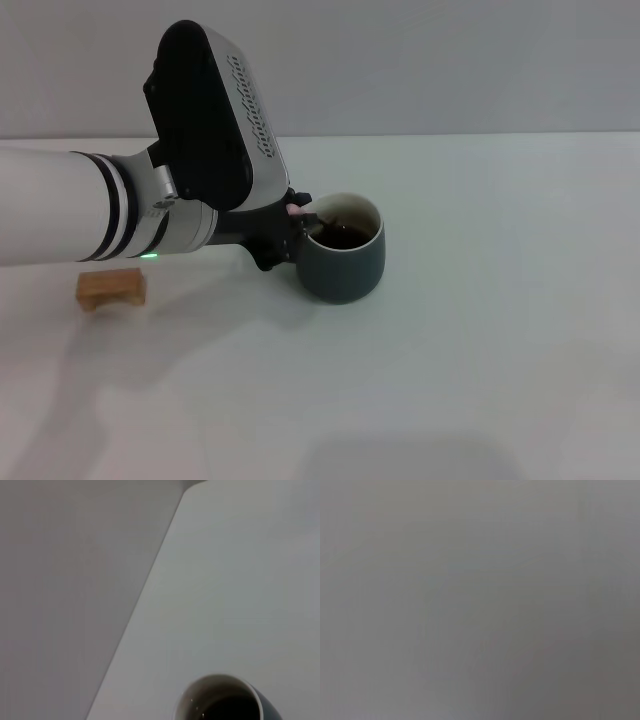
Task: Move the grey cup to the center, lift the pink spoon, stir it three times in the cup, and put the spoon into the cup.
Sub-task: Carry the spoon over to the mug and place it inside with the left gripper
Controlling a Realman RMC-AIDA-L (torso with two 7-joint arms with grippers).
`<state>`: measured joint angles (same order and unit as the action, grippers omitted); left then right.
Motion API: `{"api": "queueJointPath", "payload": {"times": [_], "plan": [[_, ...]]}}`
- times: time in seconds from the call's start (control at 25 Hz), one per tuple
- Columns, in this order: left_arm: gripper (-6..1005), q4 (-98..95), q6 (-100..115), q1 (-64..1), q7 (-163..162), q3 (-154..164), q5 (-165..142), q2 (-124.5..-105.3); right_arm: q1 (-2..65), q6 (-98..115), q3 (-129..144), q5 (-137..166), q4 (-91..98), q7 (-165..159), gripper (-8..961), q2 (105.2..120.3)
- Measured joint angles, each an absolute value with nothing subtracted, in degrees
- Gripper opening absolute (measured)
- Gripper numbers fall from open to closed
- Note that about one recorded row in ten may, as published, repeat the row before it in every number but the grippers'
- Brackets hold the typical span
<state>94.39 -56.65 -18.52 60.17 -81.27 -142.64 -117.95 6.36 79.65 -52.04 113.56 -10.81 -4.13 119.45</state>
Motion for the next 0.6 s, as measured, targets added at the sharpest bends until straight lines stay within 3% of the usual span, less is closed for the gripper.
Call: {"api": "queueJointPath", "payload": {"times": [0.6], "plan": [[193, 90.9, -58.0, -20.1, 59.7, -82.1, -145.3, -118.01, 6.2, 79.6, -51.9, 113.6, -10.8, -4.1, -1, 119.51]]}}
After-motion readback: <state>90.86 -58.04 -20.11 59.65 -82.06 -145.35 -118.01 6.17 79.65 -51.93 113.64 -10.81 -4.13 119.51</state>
